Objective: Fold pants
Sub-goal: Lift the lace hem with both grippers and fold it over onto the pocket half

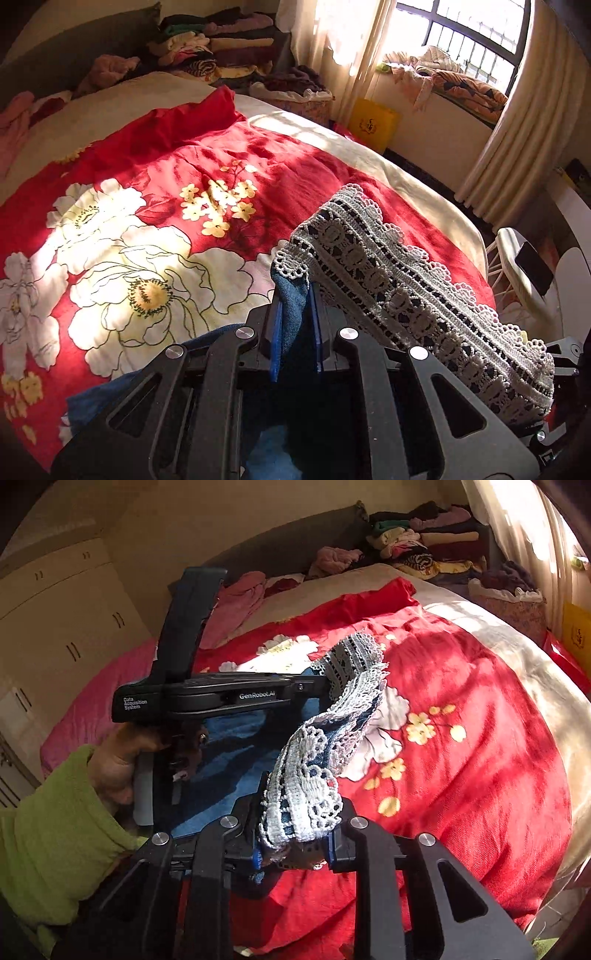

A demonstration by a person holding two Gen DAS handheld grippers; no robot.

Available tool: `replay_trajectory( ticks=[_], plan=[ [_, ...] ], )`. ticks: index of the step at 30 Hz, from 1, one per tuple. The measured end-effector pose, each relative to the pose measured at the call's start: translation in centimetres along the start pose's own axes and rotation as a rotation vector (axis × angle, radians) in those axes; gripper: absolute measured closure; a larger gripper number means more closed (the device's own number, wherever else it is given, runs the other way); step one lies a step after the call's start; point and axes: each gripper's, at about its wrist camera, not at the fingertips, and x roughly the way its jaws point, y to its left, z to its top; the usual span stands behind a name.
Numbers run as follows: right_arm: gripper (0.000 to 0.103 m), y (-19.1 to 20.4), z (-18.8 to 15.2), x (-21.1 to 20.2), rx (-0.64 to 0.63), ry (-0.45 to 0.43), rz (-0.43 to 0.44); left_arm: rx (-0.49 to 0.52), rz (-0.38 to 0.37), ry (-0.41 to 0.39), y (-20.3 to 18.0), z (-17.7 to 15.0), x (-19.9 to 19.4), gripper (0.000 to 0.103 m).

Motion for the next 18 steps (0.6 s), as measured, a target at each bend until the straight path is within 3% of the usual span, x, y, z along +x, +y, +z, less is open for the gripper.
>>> replay_trajectory(
  ticks=[5, 10, 14, 18],
  plan=[
    [0.081, 5.3, 1.3, 1.6, -0.122, 0.024, 0.06, -0.037, 0.013, -0.051, 2.9, -1.1, -3.5, 0.097],
    [0.081, 9.8, 0.4, 5.8, -0.232, 0.115, 0.087, -0.146, 0.063, -0.053, 7.4, -4.7, -5.4, 0.09],
    [0.081, 13.5, -1.4, 9.4, -0.345, 0.201, 0.092, -0.379, 0.201, -0.034, 13.1, -8.8, -7.6, 0.09],
    [0.076, 17.2, -4.2, 11.9, -0.495, 0.267, 0.096, -0.56, 0.272, -0.146, 17.2, -13.2, -13.0, 0.09]
  ],
)
